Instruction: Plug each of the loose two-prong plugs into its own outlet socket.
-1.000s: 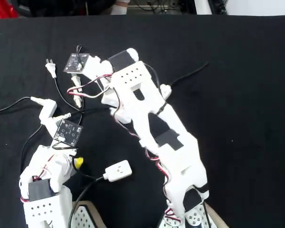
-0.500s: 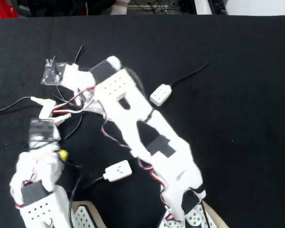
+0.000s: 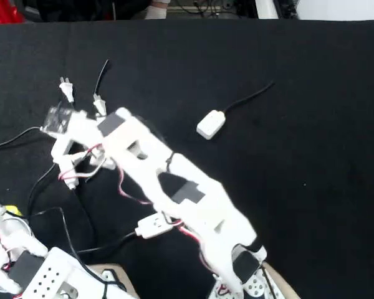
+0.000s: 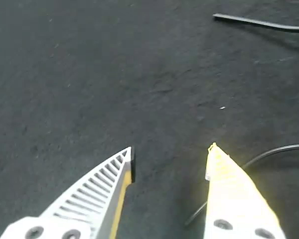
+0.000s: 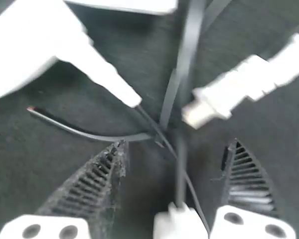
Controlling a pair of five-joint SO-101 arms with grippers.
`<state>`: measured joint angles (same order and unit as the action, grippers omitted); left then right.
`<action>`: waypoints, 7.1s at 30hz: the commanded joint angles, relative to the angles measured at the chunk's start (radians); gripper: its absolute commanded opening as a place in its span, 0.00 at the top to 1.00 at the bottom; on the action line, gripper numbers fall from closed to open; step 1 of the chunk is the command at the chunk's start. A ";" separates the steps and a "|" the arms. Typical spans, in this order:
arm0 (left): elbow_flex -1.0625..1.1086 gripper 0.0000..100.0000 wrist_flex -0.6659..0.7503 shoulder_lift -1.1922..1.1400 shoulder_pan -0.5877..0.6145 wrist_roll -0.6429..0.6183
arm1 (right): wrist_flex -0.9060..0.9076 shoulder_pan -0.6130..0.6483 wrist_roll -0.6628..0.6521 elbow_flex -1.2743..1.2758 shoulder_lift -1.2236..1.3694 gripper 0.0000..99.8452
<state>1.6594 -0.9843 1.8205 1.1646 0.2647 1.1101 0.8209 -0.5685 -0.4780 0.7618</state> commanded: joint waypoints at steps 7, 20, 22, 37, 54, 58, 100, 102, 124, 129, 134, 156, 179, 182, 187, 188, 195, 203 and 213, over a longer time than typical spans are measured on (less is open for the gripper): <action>0.033 0.76 -0.008 0.000 0.005 0.031 | -0.064 -0.043 0.057 -0.108 0.025 0.70; 0.039 0.76 -0.107 0.000 -0.113 0.032 | 0.157 -0.063 0.396 -0.421 -0.061 0.70; 0.039 0.76 -0.109 0.000 -0.113 0.032 | 0.110 -0.083 0.422 -0.440 -0.021 0.71; 0.039 0.76 -0.129 0.000 -0.119 0.034 | 0.097 -0.124 0.491 -0.774 0.351 0.78; 0.039 0.76 -0.129 -0.003 -0.119 0.034 | 0.101 -0.054 0.486 -0.829 0.475 0.80; 0.039 0.76 -0.129 -0.005 -0.119 0.034 | 0.080 -0.055 0.486 -0.829 0.481 0.80; 0.039 0.76 -0.150 -0.002 -0.120 0.066 | 0.239 -0.114 0.488 -0.964 0.432 0.99; 0.039 0.76 -0.149 -0.002 -0.122 0.066 | 0.278 -0.106 0.479 -1.029 0.421 0.99; 0.039 0.76 -0.152 -0.002 -0.156 0.068 | 0.657 -0.192 0.288 -0.441 -0.403 0.99; 0.039 0.76 -0.152 -0.002 -0.156 0.068 | 0.657 -0.216 0.239 0.067 -0.728 0.99; 0.039 0.76 -0.152 -0.002 -0.156 0.068 | 0.606 -0.334 0.153 0.556 -0.954 0.99; 0.039 0.76 -0.155 -0.003 -0.156 0.068 | 0.190 -0.517 -0.011 1.372 -0.941 0.99; 0.039 0.76 -0.155 -0.005 -0.156 0.068 | 0.399 -0.388 0.031 1.079 -0.487 0.98; 0.039 0.76 -0.155 -0.005 -0.156 0.068 | 0.404 -0.387 0.043 1.070 -0.489 0.99; 0.039 0.76 -0.155 -0.005 -0.156 0.068 | 0.427 -0.387 0.100 1.030 -0.535 0.99; 0.039 0.76 -0.155 -0.005 -0.156 0.068 | 0.440 -0.387 0.101 1.026 -0.573 0.99; 0.039 0.76 -0.157 -0.005 -0.156 0.068 | 0.614 -0.390 0.141 1.021 -1.044 0.99; 0.039 0.76 -0.153 -0.002 -0.165 0.068 | 0.512 -0.393 0.249 1.029 -1.659 0.99; 0.030 0.76 -0.157 0.000 -0.318 0.112 | 0.029 -0.302 0.575 1.423 -2.196 0.99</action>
<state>1.6794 -1.1316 1.8174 0.8730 0.3307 1.2467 0.4419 -0.0821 0.8140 -1.3249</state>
